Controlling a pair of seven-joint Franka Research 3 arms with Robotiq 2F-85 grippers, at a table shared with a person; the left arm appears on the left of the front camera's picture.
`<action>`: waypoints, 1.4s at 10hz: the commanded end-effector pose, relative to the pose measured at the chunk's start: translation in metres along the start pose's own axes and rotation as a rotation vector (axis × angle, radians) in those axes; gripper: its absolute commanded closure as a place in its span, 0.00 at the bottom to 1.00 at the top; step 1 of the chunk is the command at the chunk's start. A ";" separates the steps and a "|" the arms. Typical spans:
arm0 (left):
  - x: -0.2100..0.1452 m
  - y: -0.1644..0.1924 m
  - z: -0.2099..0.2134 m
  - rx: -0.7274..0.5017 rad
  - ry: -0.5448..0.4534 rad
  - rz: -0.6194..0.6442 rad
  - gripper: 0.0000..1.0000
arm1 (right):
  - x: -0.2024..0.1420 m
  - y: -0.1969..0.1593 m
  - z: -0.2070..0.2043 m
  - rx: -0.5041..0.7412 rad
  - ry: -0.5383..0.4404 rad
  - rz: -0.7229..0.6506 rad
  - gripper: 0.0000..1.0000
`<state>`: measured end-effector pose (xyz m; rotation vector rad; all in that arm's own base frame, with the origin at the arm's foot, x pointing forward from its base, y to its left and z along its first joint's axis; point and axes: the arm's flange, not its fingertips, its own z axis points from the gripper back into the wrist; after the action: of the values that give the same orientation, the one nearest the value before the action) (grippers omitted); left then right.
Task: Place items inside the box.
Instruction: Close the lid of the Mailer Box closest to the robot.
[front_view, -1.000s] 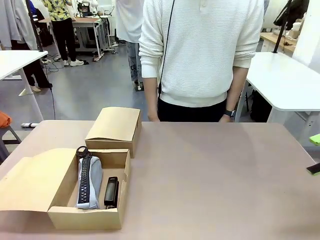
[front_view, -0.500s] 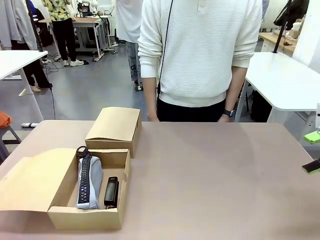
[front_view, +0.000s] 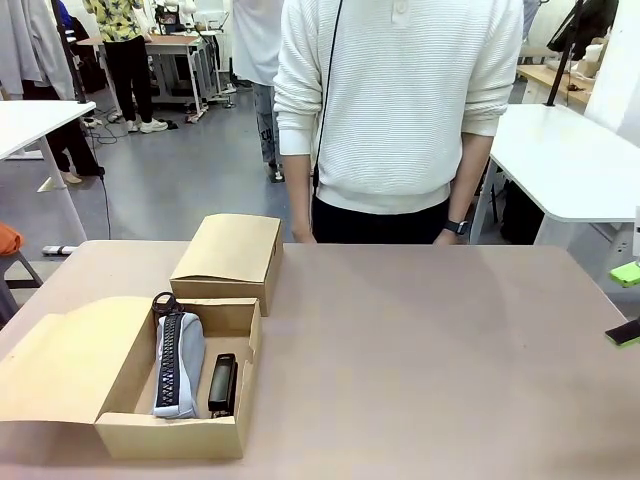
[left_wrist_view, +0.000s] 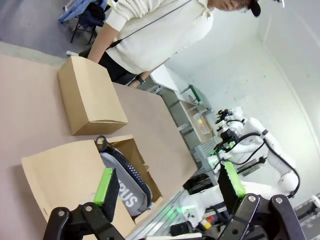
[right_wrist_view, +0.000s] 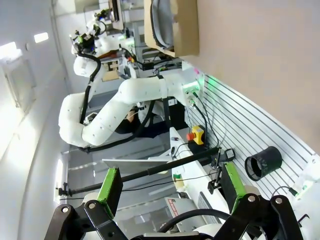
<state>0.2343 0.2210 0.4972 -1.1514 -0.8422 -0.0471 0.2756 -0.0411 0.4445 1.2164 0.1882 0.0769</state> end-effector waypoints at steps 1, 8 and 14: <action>0.022 -0.017 -0.023 -0.062 0.061 -0.426 0.00 | -0.001 0.006 0.003 0.016 -0.003 -0.019 0.00; 0.009 0.034 -0.096 0.312 0.435 -1.978 0.00 | -0.001 0.006 0.003 0.016 -0.003 -0.019 0.00; 0.012 0.030 -0.101 0.037 0.607 -1.417 0.00 | -0.001 0.006 0.003 0.016 -0.003 -0.019 0.00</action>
<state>0.3136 0.1557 0.4596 -0.2355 -0.9201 -1.4754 0.2753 -0.0411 0.4445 1.2170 0.1900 0.0766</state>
